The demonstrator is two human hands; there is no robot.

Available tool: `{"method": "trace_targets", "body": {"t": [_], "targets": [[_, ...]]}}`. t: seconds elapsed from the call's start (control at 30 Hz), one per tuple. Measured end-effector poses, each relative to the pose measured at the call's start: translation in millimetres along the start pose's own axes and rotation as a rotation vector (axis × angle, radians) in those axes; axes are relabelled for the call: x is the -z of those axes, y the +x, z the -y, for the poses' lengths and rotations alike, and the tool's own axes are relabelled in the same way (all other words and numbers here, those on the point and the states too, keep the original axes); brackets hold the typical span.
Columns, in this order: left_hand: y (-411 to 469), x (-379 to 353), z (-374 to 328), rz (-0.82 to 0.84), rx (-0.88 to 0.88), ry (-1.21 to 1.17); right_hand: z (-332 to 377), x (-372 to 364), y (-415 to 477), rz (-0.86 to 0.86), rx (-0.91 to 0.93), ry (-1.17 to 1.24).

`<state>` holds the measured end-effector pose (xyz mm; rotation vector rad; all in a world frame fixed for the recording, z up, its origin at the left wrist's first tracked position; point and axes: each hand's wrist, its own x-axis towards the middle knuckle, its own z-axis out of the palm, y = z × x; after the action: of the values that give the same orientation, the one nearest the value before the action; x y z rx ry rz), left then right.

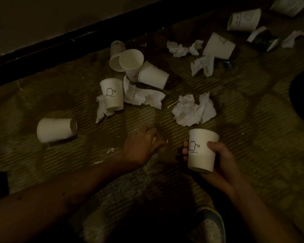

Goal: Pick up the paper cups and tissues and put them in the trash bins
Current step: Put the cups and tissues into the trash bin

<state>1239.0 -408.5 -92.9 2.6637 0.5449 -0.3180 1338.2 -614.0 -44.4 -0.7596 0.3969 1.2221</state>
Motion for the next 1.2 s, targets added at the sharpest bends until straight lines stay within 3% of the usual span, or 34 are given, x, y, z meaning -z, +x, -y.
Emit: {"method": "trace_targets", "body": {"t": [0.2, 0.33, 0.43, 0.63, 0.97, 1.2], "targets": [[18.7, 11.4, -6.3, -0.101, -0.06, -0.155, 10.6, 7.0, -0.7, -0.007, 0.027, 0.045], [42.9, 32.9, -37.1, -0.278, -0.191, -0.291, 18.3, 13.5, -4.0, -0.01, 0.047, 0.064], [64.9, 38.6, -56.5, -0.212, -0.228, -0.319, 23.0, 13.9, -10.3, -0.008, 0.046, 0.067], [81.2, 20.2, -69.1, 0.006, -0.185, -0.019, 23.3, 15.9, -21.0, -0.032, 0.034, 0.098], [77.4, 19.9, -57.4, -0.104, -0.321, -0.099, 27.0, 24.7, -23.5, 0.023, 0.057, 0.085], [77.0, 25.8, -75.7, -0.144, -0.387, -0.27, 32.1, 21.4, -22.2, -0.055, 0.098, 0.125]]}}
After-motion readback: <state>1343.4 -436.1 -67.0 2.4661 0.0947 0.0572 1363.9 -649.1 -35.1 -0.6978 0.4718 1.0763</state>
